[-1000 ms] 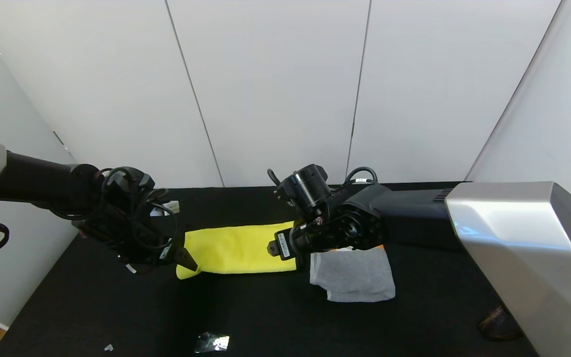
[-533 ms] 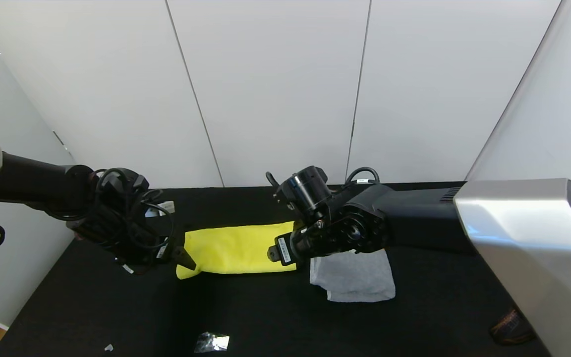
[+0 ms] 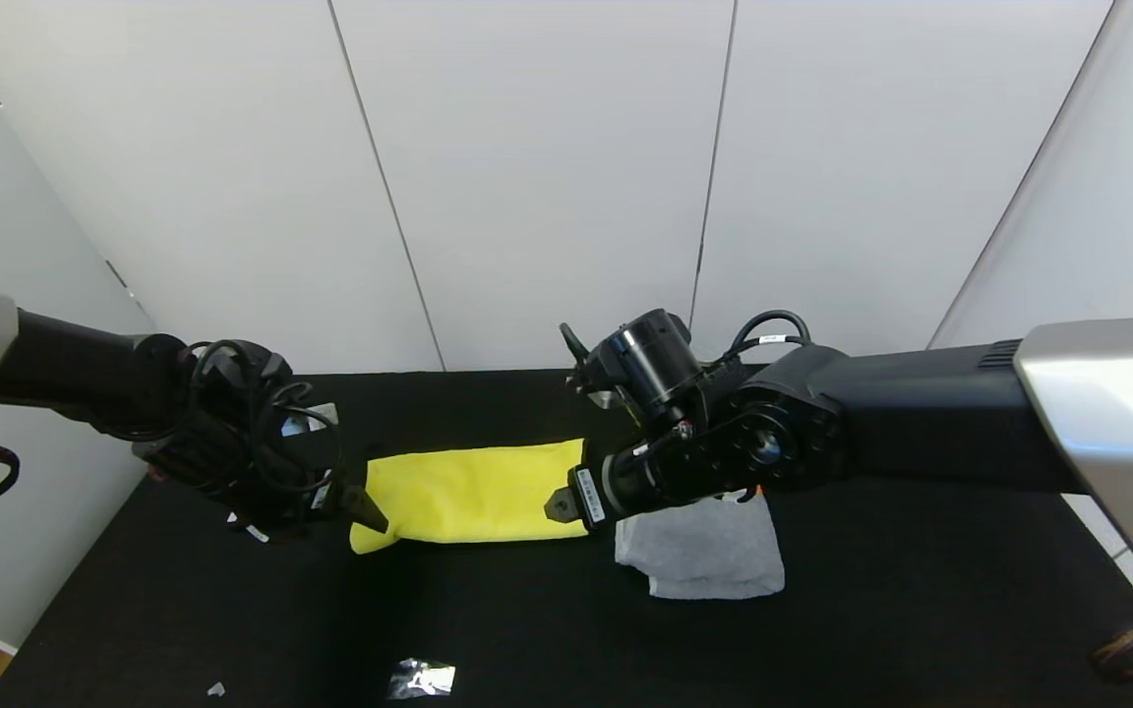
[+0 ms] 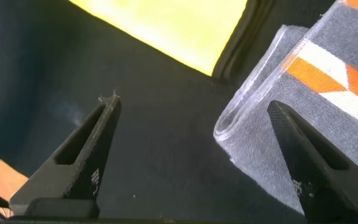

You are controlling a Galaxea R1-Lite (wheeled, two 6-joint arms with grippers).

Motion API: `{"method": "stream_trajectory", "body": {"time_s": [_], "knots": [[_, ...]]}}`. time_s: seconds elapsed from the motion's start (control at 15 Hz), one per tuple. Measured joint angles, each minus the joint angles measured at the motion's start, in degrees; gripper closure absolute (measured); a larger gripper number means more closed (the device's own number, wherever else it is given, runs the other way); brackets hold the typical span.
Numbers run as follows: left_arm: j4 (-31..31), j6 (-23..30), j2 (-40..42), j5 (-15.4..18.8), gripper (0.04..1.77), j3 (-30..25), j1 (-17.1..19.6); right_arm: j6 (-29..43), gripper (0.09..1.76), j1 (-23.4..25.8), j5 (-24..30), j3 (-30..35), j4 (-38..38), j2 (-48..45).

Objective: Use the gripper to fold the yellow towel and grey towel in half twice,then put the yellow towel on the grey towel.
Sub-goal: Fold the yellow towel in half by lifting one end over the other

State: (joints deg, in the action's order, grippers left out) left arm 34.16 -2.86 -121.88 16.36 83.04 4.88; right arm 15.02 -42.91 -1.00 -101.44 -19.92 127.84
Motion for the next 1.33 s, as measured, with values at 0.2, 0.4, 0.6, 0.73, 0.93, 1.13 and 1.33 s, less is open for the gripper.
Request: {"method": "stream_trajectory", "body": {"time_s": [0.2, 0.4, 0.6, 0.73, 0.93, 1.13, 1.33], "knots": [[-0.17, 1.15, -1.94, 1.48, 0.10, 1.18, 0.00, 0.00, 0.15, 0.09, 0.02, 1.41, -0.20, -1.66], [-0.20, 4.91, -4.30, 2.02, 0.10, 3.95, -0.04, 0.17, 0.15, 0.79, 0.07, 2.79, -0.06, -2.71], [0.13, 5.40, -5.71, 4.66, 0.10, 5.49, 0.77, 0.28, 0.15, 0.88, 0.21, 4.17, 0.20, -3.15], [0.00, 5.27, -6.05, 5.61, 0.10, 5.68, 0.99, 0.28, 0.15, 0.94, 0.21, 4.47, 0.20, -3.21], [-0.24, 5.07, -6.57, 6.27, 0.09, 6.10, 1.12, 0.28, 0.15, 0.91, 0.22, 4.56, 0.22, -3.21], [-0.22, 5.27, -7.53, 6.79, 0.09, 7.31, 0.99, 0.33, 0.15, 0.91, 0.32, 4.64, 0.22, -3.17], [-0.24, 5.32, -8.00, 8.30, 0.09, 8.11, 0.72, 0.33, 0.15, 0.88, 0.27, 4.74, 0.24, -3.12]]}}
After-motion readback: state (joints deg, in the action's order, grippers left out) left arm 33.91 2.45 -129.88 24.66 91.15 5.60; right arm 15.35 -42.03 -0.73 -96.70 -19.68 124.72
